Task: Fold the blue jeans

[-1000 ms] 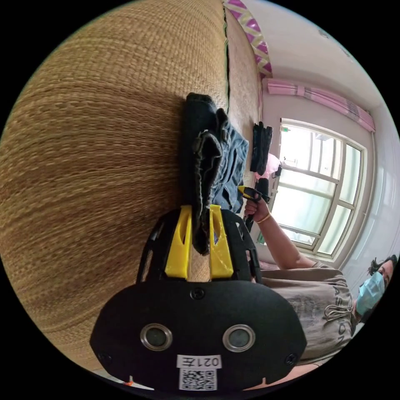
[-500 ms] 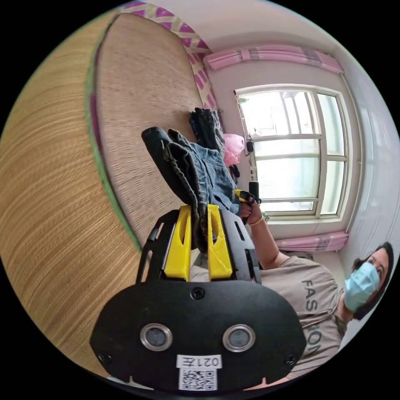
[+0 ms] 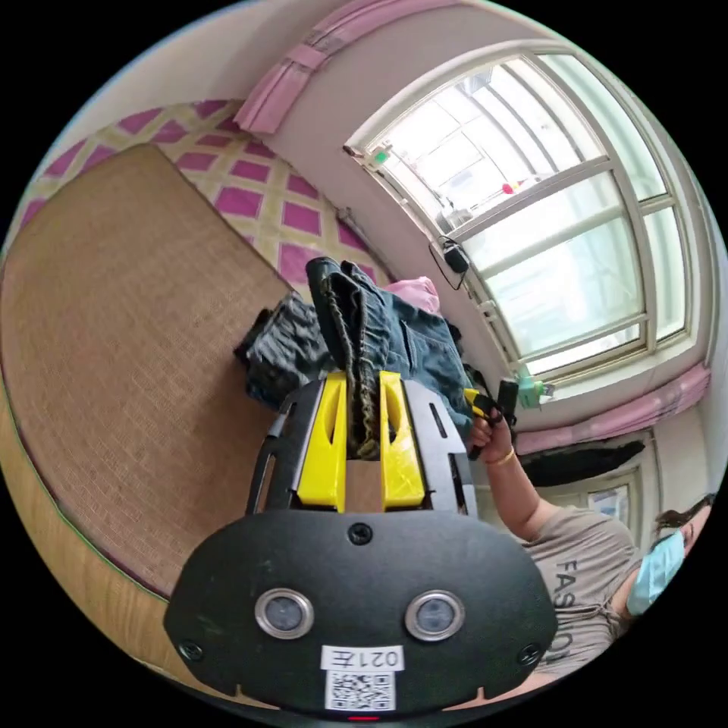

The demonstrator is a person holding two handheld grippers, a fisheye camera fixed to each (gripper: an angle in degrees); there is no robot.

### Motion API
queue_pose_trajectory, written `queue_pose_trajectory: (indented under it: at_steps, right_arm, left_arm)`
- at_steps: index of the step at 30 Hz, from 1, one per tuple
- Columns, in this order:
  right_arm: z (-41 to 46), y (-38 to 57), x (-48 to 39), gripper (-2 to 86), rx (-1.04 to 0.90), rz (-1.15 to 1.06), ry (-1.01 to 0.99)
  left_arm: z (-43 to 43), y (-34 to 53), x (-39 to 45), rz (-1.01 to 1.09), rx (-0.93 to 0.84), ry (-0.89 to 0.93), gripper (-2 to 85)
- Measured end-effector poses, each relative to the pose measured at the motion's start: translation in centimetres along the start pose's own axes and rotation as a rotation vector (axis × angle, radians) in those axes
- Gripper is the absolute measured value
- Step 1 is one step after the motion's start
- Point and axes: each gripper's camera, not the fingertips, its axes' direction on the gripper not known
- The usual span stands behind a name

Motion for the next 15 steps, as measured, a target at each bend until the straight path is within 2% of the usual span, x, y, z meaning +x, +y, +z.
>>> queue_pose_trajectory:
  at_steps: [3,5,7,9,12,15]
  right_arm:
    - [1.6,2.9,5.0,4.8,0.161,0.121,0.051]
    - [4.0,4.9,8.5,6.8,0.125,0.208,0.130]
    - [6.2,7.4,12.8,6.2,-0.012,0.322,0.141]
    - [4.5,9.0,13.5,3.5,0.039,0.338,0.067]
    - [0.1,9.9,9.8,0.4,0.190,0.255,0.202]
    - [1.3,7.0,4.1,-0.3,0.158,0.015,0.187]
  left_arm:
    - [2.8,-1.9,-2.1,-0.113,0.094,-0.069,2.5]
    - [4.5,-0.3,-4.4,-0.164,0.117,-0.076,0.2]
    - [6.2,2.6,-6.8,-0.190,0.085,-0.058,-0.5]
    - [6.9,8.1,-9.5,-0.194,0.093,0.040,-0.8]
    - [6.4,16.4,-11.1,-0.218,0.114,0.115,-0.9]
    - [5.6,25.3,-10.8,-0.250,0.156,0.200,-0.9]
